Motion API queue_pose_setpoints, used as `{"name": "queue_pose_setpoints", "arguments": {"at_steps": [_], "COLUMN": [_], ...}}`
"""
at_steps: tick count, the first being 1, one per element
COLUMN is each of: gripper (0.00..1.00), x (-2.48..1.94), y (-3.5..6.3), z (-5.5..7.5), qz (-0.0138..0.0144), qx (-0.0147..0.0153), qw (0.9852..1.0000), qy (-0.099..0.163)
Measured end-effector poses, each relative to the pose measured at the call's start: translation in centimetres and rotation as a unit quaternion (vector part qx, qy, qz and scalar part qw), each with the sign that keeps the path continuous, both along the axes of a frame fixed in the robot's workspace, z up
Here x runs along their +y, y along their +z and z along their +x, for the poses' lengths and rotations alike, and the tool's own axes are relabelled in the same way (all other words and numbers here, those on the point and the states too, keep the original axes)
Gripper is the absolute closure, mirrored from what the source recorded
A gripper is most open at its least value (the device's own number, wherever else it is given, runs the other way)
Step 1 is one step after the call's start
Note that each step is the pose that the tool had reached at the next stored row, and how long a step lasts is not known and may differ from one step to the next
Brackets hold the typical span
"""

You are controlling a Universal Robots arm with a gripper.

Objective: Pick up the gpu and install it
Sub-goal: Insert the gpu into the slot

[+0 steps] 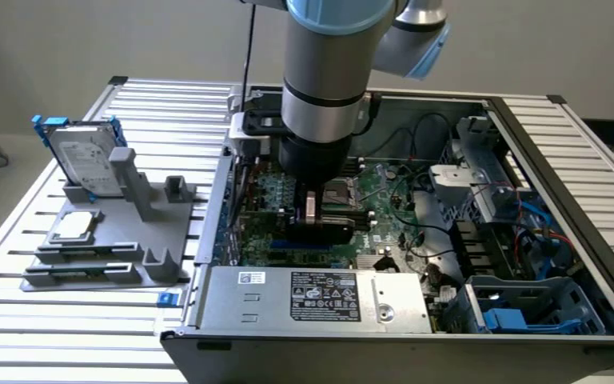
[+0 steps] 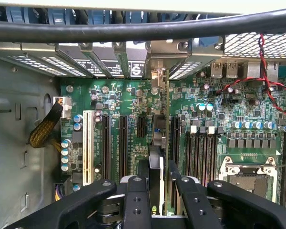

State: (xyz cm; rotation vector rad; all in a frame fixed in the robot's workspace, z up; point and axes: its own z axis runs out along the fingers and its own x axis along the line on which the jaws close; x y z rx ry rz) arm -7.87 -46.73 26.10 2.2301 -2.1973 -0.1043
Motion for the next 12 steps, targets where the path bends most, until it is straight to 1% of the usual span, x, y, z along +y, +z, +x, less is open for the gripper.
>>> {"name": "queue_pose_setpoints", "arguments": {"at_steps": [12], "gripper": [0.73], "x": [0.00], "y": [0.09], "z": [0.12], "qz": [-0.0001], "qx": [0.0000], "qw": [1.0000], "qy": [0.000]}}
